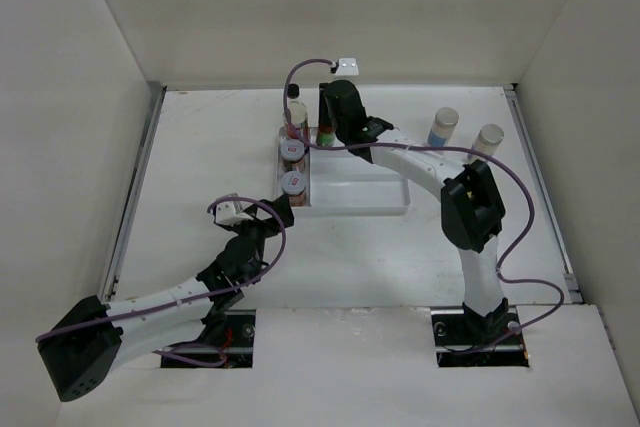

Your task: Organize the condiment bottles

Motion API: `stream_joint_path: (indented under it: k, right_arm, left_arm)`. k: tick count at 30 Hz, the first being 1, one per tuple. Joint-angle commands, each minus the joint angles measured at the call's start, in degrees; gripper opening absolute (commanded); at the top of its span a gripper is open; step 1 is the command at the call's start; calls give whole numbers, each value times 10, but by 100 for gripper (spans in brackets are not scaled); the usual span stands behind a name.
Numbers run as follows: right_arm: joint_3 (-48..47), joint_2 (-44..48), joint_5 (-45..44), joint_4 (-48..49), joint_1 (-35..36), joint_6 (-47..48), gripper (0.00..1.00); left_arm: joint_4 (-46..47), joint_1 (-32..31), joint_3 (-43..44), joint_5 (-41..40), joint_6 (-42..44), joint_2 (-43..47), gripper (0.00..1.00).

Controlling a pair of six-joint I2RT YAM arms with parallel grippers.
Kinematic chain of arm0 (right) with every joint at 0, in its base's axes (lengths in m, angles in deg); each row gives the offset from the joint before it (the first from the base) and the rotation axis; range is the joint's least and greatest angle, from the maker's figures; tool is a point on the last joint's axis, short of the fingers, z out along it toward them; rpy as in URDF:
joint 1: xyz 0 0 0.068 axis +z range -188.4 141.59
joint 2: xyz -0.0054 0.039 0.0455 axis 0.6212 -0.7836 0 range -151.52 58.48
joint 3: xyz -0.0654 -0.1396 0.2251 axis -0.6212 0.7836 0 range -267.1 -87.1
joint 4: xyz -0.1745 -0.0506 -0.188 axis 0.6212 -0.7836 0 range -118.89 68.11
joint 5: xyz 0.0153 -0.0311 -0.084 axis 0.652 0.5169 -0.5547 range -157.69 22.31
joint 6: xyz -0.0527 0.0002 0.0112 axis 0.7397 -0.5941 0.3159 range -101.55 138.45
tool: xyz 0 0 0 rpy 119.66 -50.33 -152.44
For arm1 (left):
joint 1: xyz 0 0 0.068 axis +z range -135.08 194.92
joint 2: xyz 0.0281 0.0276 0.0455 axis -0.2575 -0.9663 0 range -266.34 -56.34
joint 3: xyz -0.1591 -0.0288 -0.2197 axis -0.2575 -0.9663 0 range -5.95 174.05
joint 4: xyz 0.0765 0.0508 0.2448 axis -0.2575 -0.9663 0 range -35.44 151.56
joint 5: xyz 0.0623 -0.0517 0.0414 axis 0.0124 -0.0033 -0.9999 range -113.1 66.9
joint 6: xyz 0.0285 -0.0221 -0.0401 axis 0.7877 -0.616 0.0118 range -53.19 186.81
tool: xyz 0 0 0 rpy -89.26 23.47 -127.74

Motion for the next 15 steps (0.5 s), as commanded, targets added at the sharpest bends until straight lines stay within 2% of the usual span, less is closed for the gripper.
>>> stream_joint_path:
  k: [1,5,11,15]
  right_arm:
    - [-34,15,-8,81,-1,-3,33]
    - [-21,-2,-7,81,3,-9,39]
    - [-8,-5,-7,86,11,-27,57]
    - [11,26,-12,87,12,-40,68]
  left_arm:
    - [35,2,-5,0,-7,1,100]
    - [35,4,-5,1,-7,-1,100]
    - [35,7,-5,2,-7,0,100]
    - [35,7,-7,2,-7,7,100]
